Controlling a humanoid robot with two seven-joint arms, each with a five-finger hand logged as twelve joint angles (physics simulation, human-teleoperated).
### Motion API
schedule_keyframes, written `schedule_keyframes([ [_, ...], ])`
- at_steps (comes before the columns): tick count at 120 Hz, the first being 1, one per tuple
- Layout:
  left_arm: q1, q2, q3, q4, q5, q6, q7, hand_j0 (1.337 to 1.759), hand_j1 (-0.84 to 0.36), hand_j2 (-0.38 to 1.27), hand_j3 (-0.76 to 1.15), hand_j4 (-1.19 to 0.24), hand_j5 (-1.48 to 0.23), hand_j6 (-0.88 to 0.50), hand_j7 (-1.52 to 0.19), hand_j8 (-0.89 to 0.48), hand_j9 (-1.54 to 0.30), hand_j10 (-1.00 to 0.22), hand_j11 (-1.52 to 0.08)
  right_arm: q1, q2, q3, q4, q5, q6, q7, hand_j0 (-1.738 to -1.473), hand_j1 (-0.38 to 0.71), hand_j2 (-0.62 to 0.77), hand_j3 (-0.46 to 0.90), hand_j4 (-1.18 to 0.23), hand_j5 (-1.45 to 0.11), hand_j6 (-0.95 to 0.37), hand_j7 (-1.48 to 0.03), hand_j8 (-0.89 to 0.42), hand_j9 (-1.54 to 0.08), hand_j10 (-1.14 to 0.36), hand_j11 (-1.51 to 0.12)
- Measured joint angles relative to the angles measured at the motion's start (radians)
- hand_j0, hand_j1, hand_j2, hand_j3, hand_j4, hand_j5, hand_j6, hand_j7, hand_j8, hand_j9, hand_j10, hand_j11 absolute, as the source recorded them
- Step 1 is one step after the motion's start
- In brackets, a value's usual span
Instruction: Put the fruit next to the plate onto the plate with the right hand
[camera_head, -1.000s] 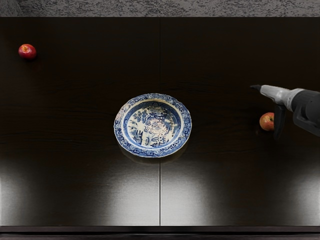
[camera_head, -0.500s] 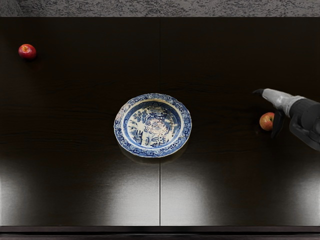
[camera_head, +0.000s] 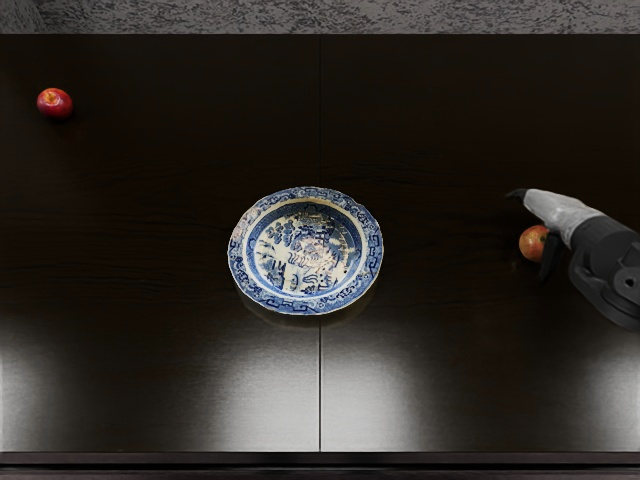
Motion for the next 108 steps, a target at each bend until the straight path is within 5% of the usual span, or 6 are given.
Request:
schedule_keyframes([
  [36, 0.0, 0.0, 0.0, 0.0, 0.0, 0.0, 0.0, 1.658, 0.34, 0.0, 0.0, -0.01, -0.01, -0.01, -0.01, -0.01, -0.01, -0.01, -0.01, -0.001, 0.013, -0.002, -0.041, -0.005, 0.0, 0.0, -1.658, -0.16, -0.03, 0.0, -0.17, -0.21, -0.17, -0.21, -0.17, -0.21, -0.17, -0.21],
  [108, 0.0, 0.0, 0.0, 0.0, 0.0, 0.0, 0.0, 1.658, 0.34, 0.0, 0.0, -0.01, -0.01, -0.01, -0.01, -0.01, -0.01, -0.01, -0.01, -0.006, 0.036, 0.006, -0.046, 0.004, -0.006, 0.0, -1.658, 0.07, -0.07, 0.0, -0.35, -0.45, -0.36, -0.45, -0.36, -0.45, -0.35, -0.45],
])
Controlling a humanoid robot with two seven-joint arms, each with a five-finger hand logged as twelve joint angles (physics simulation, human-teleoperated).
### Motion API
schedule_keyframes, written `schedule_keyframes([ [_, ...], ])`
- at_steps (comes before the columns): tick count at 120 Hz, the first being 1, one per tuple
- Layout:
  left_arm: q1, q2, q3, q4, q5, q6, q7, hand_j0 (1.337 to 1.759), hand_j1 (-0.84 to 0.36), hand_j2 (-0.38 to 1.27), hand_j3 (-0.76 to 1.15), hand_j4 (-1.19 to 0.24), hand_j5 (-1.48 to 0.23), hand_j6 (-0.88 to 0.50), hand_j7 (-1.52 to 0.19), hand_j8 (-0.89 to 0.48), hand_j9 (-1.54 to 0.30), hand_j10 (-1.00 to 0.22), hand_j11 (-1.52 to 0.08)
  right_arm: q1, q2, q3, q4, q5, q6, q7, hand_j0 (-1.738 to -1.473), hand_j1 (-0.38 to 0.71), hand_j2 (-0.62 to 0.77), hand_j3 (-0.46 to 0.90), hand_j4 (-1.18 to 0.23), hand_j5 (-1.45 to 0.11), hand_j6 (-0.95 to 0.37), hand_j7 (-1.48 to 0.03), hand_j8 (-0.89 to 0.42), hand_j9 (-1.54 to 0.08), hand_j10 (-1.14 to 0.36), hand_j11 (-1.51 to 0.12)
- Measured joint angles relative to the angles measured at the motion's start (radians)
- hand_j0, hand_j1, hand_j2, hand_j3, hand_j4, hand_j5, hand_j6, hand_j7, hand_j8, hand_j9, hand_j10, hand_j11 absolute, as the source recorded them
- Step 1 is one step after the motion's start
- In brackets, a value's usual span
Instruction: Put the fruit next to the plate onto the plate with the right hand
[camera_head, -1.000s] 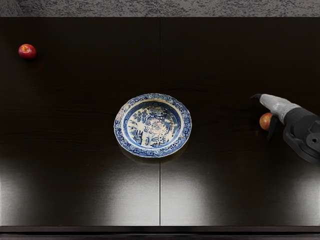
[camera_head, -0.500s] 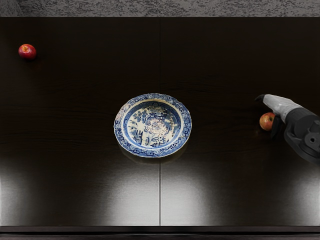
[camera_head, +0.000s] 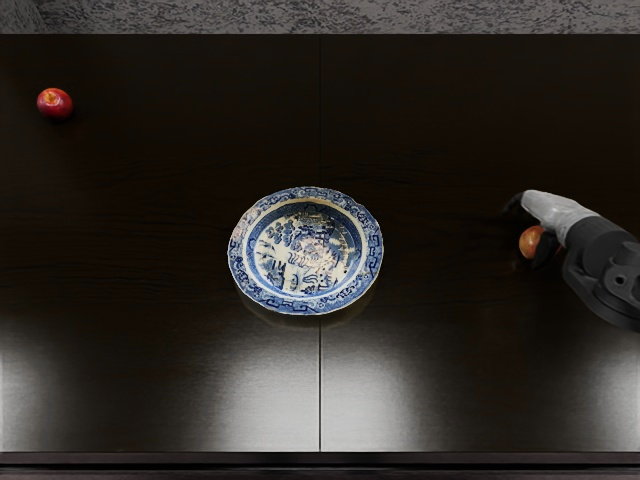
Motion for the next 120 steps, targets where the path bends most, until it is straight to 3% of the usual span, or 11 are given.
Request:
schedule_keyframes([
  [46, 0.0, 0.0, 0.0, 0.0, 0.0, 0.0, 0.0, 1.658, 0.34, 0.0, 0.0, -0.01, -0.01, -0.01, -0.01, -0.01, -0.01, -0.01, -0.01, -0.012, -0.008, 0.004, 0.003, 0.0, 0.0, 0.0, -1.657, 0.19, -0.05, 0.0, -0.47, -0.61, -0.47, -0.61, -0.47, -0.61, -0.47, -0.61],
  [64, 0.0, 0.0, 0.0, 0.0, 0.0, 0.0, 0.0, 1.658, 0.34, 0.0, 0.0, -0.01, -0.01, -0.01, -0.01, -0.01, -0.01, -0.01, -0.01, -0.013, -0.008, 0.004, 0.004, -0.001, 0.0, -0.001, -1.655, 0.22, -0.01, 0.0, -0.53, -0.7, -0.53, -0.69, -0.42, -0.7, -0.53, -0.7],
  [120, 0.0, 0.0, 0.0, 0.0, 0.0, 0.0, 0.0, 1.658, 0.34, 0.0, 0.0, -0.01, -0.01, -0.01, -0.01, -0.01, -0.01, -0.01, -0.01, -0.011, -0.005, 0.015, 0.001, 0.01, 0.0, 0.0, -1.65, 0.28, 0.17, 0.0, -0.71, -0.96, -0.52, -0.94, -0.32, -0.96, -0.46, -0.97],
])
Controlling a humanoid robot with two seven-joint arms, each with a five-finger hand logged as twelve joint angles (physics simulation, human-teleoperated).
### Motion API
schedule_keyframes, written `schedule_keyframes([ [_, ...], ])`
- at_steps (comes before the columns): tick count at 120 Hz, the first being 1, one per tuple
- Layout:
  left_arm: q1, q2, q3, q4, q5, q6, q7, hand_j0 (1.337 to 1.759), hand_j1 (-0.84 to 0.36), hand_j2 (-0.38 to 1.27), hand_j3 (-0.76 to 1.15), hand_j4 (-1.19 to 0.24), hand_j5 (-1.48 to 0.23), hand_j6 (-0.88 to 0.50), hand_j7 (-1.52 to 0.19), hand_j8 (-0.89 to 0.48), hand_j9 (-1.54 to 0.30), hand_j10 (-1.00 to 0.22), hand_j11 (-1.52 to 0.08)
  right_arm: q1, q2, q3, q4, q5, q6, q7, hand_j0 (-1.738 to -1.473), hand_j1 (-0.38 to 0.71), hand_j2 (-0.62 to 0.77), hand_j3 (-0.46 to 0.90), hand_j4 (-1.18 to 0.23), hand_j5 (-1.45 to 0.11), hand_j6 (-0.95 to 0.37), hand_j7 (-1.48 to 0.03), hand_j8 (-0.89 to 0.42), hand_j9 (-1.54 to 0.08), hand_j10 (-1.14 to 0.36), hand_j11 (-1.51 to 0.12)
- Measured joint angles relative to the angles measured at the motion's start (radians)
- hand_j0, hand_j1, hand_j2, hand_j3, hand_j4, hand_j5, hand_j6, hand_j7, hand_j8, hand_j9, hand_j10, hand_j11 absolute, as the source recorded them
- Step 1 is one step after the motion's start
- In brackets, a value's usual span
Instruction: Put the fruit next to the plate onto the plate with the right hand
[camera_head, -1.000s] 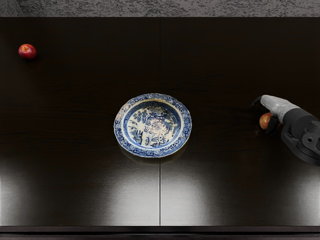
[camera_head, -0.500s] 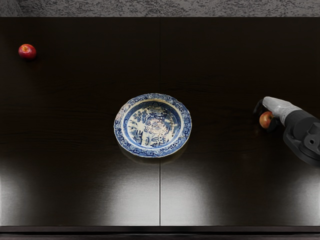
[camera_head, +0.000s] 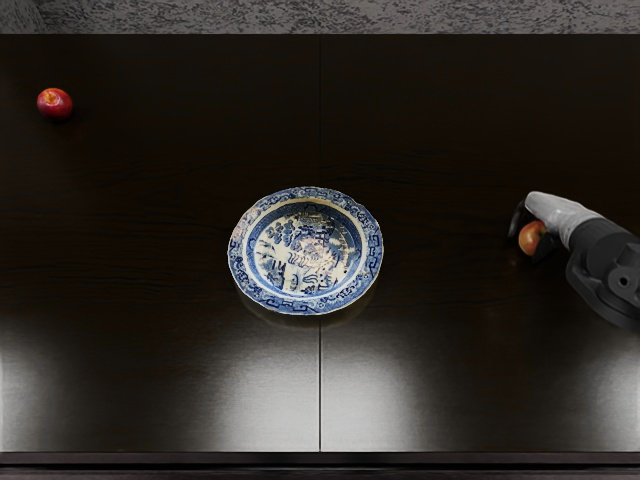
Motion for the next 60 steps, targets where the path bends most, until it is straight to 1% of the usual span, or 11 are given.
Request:
schedule_keyframes([
  [7, 0.0, 0.0, 0.0, 0.0, 0.0, 0.0, 0.0, 1.658, 0.34, 0.0, 0.0, -0.01, -0.01, -0.01, -0.01, -0.01, -0.01, -0.01, -0.01, 0.003, 0.001, 0.004, 0.0, 0.005, 0.0, 0.0, -1.65, 0.29, 0.2, 0.0, -0.72, -0.98, -0.52, -0.95, -0.32, -0.97, -0.46, -0.99],
  [16, 0.0, 0.0, 0.0, 0.0, 0.0, 0.0, 0.0, 1.658, 0.34, 0.0, 0.0, -0.01, -0.01, -0.01, -0.01, -0.01, -0.01, -0.01, -0.01, 0.006, 0.001, 0.014, 0.0, 0.008, 0.001, 0.0, -1.649, 0.28, 0.19, 0.0, -0.73, -0.99, -0.51, -0.96, -0.32, -0.98, -0.46, -1.01],
  [23, 0.0, 0.0, 0.0, 0.0, 0.0, 0.0, 0.0, 1.658, 0.34, 0.0, 0.0, -0.01, -0.01, -0.01, -0.01, -0.01, -0.01, -0.01, -0.01, 0.009, 0.004, 0.023, 0.0, 0.012, 0.001, 0.0, -1.65, 0.29, 0.21, 0.0, -0.73, -1.0, -0.5, -0.97, -0.32, -0.99, -0.46, -1.02],
  [31, 0.0, 0.0, 0.0, 0.0, 0.0, 0.0, 0.0, 1.658, 0.34, 0.0, 0.0, -0.01, -0.01, -0.01, -0.01, -0.01, -0.01, -0.01, -0.01, 0.015, 0.007, 0.037, 0.003, 0.015, 0.001, 0.0, -1.65, 0.28, 0.18, 0.0, -0.73, -1.01, -0.5, -0.98, -0.31, -1.0, -0.46, -1.03],
  [60, 0.0, 0.0, 0.0, 0.0, 0.0, 0.0, 0.0, 1.658, 0.34, 0.0, 0.0, -0.01, -0.01, -0.01, -0.01, -0.01, -0.01, -0.01, -0.01, 0.061, 0.062, 0.053, 0.011, 0.021, 0.003, 0.001, -1.651, 0.29, 0.21, 0.0, -0.73, -1.04, -0.49, -0.99, -0.3, -1.03, -0.44, -1.07],
])
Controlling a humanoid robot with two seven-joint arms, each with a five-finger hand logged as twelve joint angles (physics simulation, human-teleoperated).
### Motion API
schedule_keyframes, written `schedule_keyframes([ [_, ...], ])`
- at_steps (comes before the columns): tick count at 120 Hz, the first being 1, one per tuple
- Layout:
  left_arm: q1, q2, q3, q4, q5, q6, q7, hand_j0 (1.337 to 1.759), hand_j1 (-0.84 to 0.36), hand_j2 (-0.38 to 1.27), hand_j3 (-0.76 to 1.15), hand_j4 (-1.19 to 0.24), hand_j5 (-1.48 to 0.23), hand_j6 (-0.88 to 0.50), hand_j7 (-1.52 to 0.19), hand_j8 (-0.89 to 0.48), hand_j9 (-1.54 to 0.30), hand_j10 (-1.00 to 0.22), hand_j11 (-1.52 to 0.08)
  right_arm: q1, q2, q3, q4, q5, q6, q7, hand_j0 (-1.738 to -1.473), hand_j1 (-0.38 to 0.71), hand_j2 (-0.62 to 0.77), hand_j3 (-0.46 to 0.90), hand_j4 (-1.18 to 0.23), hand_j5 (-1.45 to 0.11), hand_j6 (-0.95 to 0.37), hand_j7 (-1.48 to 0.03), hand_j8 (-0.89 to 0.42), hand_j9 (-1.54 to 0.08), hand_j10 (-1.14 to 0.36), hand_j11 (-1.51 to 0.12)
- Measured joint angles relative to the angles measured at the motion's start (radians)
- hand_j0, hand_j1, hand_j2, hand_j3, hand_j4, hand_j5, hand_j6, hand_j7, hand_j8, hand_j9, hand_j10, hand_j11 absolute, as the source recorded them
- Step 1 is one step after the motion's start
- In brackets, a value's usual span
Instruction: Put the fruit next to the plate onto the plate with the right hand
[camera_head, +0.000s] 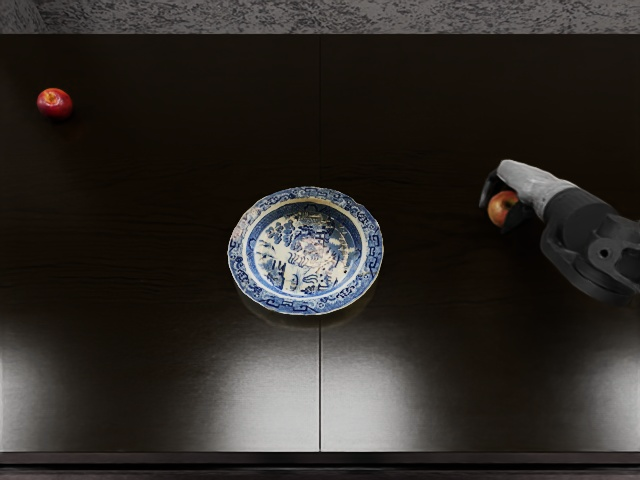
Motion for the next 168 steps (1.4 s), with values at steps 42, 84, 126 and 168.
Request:
schedule_keyframes([
  [42, 0.0, 0.0, 0.0, 0.0, 0.0, 0.0, 0.0, 1.658, 0.34, 0.0, 0.0, -0.01, -0.01, -0.01, -0.01, -0.01, -0.01, -0.01, -0.01, 0.045, 0.062, 0.022, 0.059, 0.002, 0.008, 0.0, -1.652, 0.26, 0.22, 0.0, -0.72, -1.07, -0.51, -0.99, -0.3, -1.04, -0.47, -1.08],
  [84, 0.0, 0.0, 0.0, 0.0, 0.0, 0.0, 0.0, 1.658, 0.34, 0.0, 0.0, -0.01, -0.01, -0.01, -0.01, -0.01, -0.01, -0.01, -0.01, 0.109, 0.148, 0.009, 0.078, -0.035, 0.083, 0.0, -1.655, 0.26, 0.24, 0.0, -0.7, -1.11, -0.51, -0.99, -0.3, -1.07, -0.48, -1.1],
  [126, 0.0, 0.0, 0.0, 0.0, 0.0, 0.0, 0.0, 1.658, 0.34, 0.0, 0.0, -0.01, -0.01, -0.01, -0.01, -0.01, -0.01, -0.01, -0.01, 0.133, 0.277, 0.005, 0.084, -0.111, 0.134, -0.001, -1.654, 0.2, 0.18, 0.0, -0.71, -1.1, -0.54, -1.0, -0.33, -1.08, -0.5, -1.1],
  [168, 0.0, 0.0, 0.0, 0.0, 0.0, 0.0, 0.0, 1.658, 0.34, 0.0, 0.0, -0.01, -0.01, -0.01, -0.01, -0.01, -0.01, -0.01, -0.01, 0.076, 0.336, -0.009, 0.089, -0.111, 0.138, -0.001, -1.654, 0.17, 0.17, 0.0, -0.7, -1.13, -0.56, -1.0, -0.34, -1.09, -0.53, -1.09],
])
